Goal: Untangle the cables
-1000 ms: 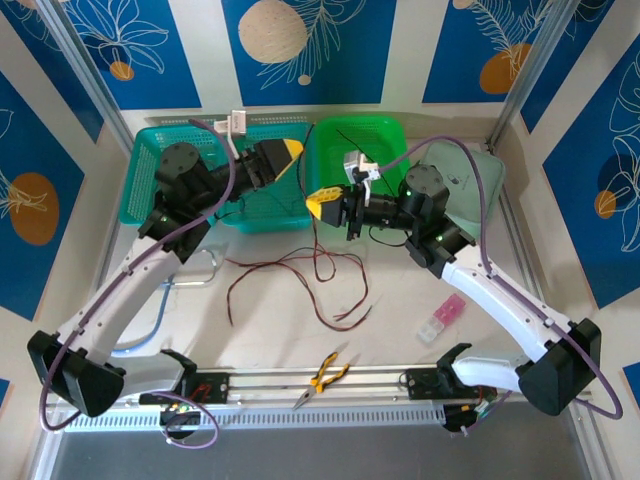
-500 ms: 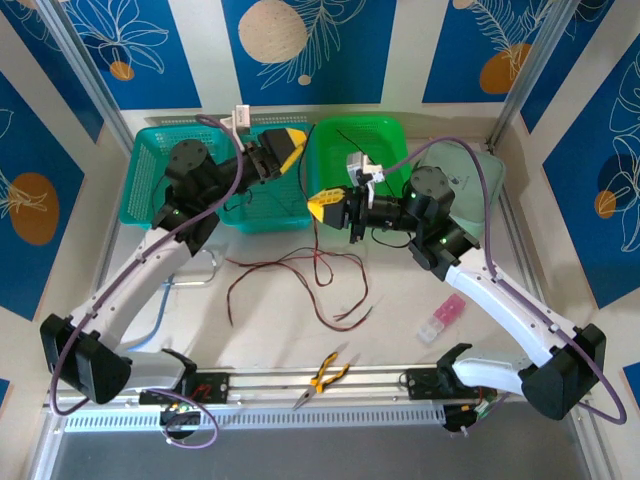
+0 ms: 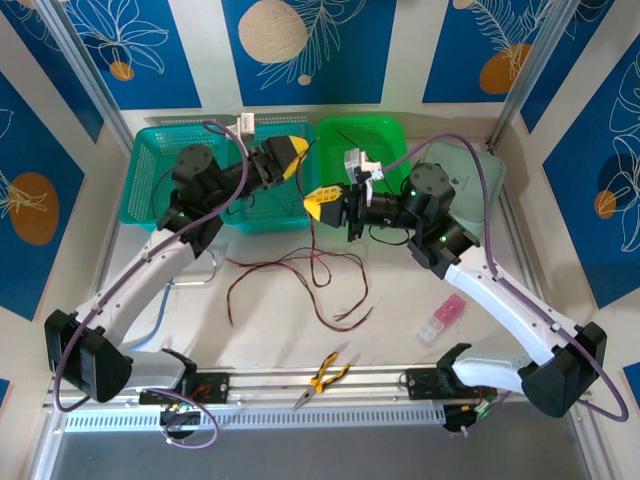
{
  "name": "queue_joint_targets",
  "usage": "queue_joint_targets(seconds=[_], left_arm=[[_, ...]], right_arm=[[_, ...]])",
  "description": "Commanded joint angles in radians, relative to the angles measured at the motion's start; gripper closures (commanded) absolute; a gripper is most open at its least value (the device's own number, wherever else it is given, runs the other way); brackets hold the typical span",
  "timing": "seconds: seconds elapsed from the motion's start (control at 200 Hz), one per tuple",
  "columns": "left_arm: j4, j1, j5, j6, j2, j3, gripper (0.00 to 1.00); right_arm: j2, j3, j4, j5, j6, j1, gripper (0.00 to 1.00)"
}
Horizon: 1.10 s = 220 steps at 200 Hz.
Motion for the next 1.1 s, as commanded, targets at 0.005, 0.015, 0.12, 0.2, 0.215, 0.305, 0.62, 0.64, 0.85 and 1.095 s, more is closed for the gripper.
queue_joint_targets(seconds=[0.005,0.015,0.12,0.2,0.215,0.305,0.62,0.64,0.85,1.095], left_arm=[[0.048,0.002,0.01,-0.006,-0.018,-0.006,0.37],[0.048,0.002,0.008,-0.006,-0.019,-0.007,0.36],[0.05,0.002,-0.001,-0.005,-0.02,-0.012,0.34],[0.056,0.002,-0.004,-0.009,-0.019,-0.015,0.34],[0.057,0.002,-0.004,-0.009,-0.018,-0.015,0.34],[0.057,0.002,-0.013,-0.011,-0.019,-0.023,0.33],[0.081,0.004,-0.026,-0.017,-0.009,-0.038,0.35],[0.08,0.004,-0.026,-0.016,-0.009,-0.038,0.37],[0.077,0.002,-0.022,-0.016,-0.017,-0.041,0.66],[0.005,0.004,-0.041,0.032,-0.047,-0.024,0.94]], right_arm=[[0.003,0.038,0.01,-0.016,-0.001,0.007,1.0],[0.003,0.038,0.01,-0.017,0.0,0.008,1.0],[-0.005,0.037,0.007,-0.013,-0.002,0.008,1.0],[-0.013,0.032,0.005,-0.008,-0.004,0.007,1.0],[-0.016,0.031,0.004,-0.007,-0.005,0.007,1.0],[-0.026,0.026,0.005,-0.001,-0.007,0.007,1.0],[-0.061,0.006,-0.015,0.012,-0.014,0.006,1.0],[-0.061,0.004,-0.015,0.014,-0.014,0.006,1.0],[-0.051,-0.002,-0.007,0.028,-0.011,0.0,1.0],[-0.052,-0.011,0.0,0.064,-0.016,-0.005,1.0]])
